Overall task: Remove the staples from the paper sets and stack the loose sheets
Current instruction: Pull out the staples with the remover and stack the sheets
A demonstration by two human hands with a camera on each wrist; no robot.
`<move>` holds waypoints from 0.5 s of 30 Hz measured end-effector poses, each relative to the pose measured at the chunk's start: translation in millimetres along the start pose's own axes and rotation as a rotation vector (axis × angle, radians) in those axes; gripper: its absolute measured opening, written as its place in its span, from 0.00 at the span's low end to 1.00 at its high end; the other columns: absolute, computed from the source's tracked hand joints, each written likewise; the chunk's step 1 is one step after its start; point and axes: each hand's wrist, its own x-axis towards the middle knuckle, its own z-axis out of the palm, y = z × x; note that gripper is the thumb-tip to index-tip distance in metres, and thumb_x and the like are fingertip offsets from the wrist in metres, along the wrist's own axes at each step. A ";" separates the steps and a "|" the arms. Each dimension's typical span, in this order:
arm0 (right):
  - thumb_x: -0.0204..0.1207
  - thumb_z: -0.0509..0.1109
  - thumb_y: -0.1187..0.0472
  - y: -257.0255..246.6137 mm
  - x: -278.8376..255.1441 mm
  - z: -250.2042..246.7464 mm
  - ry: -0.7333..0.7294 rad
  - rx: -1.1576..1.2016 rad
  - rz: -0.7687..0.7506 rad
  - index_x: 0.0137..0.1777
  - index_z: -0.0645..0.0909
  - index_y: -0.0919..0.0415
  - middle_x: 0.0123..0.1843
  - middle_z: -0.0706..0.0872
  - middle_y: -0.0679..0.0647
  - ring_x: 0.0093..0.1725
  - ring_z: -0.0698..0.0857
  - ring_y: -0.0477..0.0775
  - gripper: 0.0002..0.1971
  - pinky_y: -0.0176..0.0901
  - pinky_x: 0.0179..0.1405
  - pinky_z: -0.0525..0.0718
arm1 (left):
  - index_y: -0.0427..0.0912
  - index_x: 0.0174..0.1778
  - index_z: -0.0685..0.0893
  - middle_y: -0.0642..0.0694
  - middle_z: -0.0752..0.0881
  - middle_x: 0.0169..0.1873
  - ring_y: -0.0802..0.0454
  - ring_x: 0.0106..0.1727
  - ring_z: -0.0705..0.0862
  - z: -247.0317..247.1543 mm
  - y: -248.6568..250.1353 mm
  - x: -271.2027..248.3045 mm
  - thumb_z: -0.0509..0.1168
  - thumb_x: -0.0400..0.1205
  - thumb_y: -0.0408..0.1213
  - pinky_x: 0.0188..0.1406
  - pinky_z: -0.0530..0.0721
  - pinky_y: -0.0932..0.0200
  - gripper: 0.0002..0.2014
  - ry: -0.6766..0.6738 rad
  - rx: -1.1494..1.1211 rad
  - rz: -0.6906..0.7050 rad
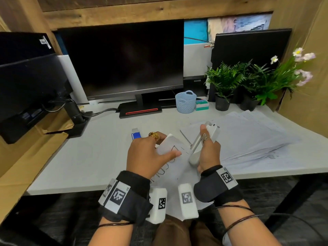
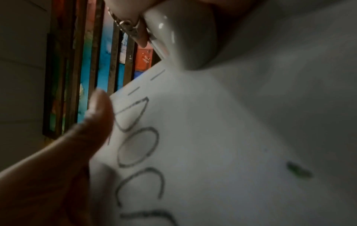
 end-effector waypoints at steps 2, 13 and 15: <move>0.76 0.70 0.48 2.3 -1.0 -0.5 -0.039 -0.023 -0.004 0.51 0.81 0.55 0.42 0.84 0.53 0.46 0.83 0.55 0.12 0.47 0.51 0.80 | 0.49 0.29 0.75 0.53 0.78 0.26 0.52 0.35 0.76 -0.7 9.3 3.4 0.69 0.70 0.62 0.34 0.72 0.60 0.21 -0.048 0.098 -0.043; 0.70 0.72 0.40 1.6 12.1 -9.9 -0.044 0.108 0.096 0.57 0.82 0.58 0.50 0.86 0.60 0.51 0.86 0.64 0.24 0.66 0.58 0.83 | 0.38 0.24 0.76 0.37 0.88 0.40 0.41 0.42 0.85 4.0 5.2 1.2 0.71 0.73 0.55 0.41 0.81 0.46 0.24 0.050 -0.096 -0.117; 0.72 0.70 0.39 1.6 12.3 -7.9 -0.041 0.091 0.092 0.60 0.81 0.58 0.54 0.87 0.60 0.54 0.86 0.62 0.26 0.61 0.58 0.84 | 0.35 0.28 0.80 0.42 0.87 0.33 0.45 0.36 0.82 5.4 7.9 0.5 0.71 0.73 0.54 0.35 0.78 0.52 0.23 0.049 -0.104 -0.101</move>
